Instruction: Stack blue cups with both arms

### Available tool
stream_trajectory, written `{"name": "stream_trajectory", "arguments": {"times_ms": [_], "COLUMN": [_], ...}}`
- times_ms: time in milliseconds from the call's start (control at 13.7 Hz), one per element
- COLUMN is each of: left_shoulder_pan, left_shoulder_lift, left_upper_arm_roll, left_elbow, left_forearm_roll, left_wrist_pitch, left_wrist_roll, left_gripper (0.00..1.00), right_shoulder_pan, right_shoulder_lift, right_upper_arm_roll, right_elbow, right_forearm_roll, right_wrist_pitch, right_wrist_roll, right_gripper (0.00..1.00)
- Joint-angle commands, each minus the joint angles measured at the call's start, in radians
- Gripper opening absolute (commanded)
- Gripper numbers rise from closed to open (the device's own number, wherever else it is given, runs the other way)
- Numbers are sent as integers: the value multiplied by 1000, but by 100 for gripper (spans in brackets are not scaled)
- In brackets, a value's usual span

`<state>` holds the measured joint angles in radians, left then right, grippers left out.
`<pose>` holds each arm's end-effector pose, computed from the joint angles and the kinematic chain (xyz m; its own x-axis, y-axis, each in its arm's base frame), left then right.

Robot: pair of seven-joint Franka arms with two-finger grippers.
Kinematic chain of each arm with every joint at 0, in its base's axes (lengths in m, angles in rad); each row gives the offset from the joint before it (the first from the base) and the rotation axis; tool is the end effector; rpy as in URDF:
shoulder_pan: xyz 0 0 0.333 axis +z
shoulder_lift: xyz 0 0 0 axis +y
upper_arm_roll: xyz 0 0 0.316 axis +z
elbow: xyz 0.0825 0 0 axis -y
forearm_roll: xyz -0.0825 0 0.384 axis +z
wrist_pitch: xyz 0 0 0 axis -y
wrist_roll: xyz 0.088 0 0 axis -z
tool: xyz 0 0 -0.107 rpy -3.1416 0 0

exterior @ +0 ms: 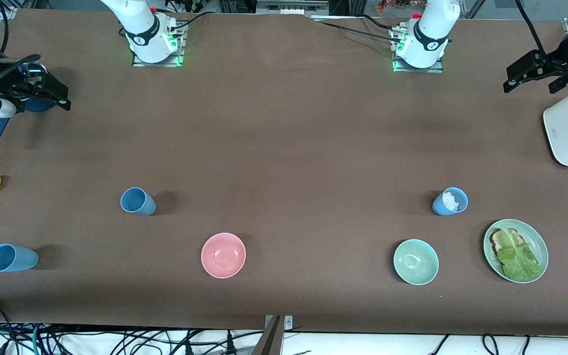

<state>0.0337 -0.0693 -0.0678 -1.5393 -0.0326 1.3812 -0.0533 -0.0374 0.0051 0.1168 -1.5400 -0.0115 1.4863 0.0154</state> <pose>0.5119 -0.0229 0.6603 0.9958 0.0138 -0.0901 0.0159 -0.9996 0.0230 0.5458 0.0419 0.6290 0.9963 0.0629 -0.0586 0.0637 -0.9979 0.0118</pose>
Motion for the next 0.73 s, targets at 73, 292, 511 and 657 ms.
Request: {"name": "stream_trajectory", "arguments": {"times_ms": [73, 292, 511, 657], "left_shoulder_pan": [0, 0, 2, 6], "left_shoulder_lift": [16, 22, 23, 23], "left_upper_arm_roll": [0, 0, 0, 0], "left_elbow": [33, 34, 34, 34], "left_forearm_roll": [-9, -9, -9, -9], "left_wrist_pitch": [-14, -14, -14, -14], "left_wrist_roll": [3, 3, 3, 3], "left_gripper": [100, 100, 100, 100], "right_shoulder_pan": [-2, -2, -2, -4], "right_shoulder_lift": [10, 12, 12, 12], "right_upper_arm_roll": [4, 4, 4, 4], "right_elbow": [24, 24, 23, 21], "right_forearm_roll": [-5, -4, -4, -4], "right_wrist_pitch": [14, 15, 12, 6], "right_wrist_roll": [9, 3, 0, 0], "right_gripper": [100, 100, 100, 100]}}
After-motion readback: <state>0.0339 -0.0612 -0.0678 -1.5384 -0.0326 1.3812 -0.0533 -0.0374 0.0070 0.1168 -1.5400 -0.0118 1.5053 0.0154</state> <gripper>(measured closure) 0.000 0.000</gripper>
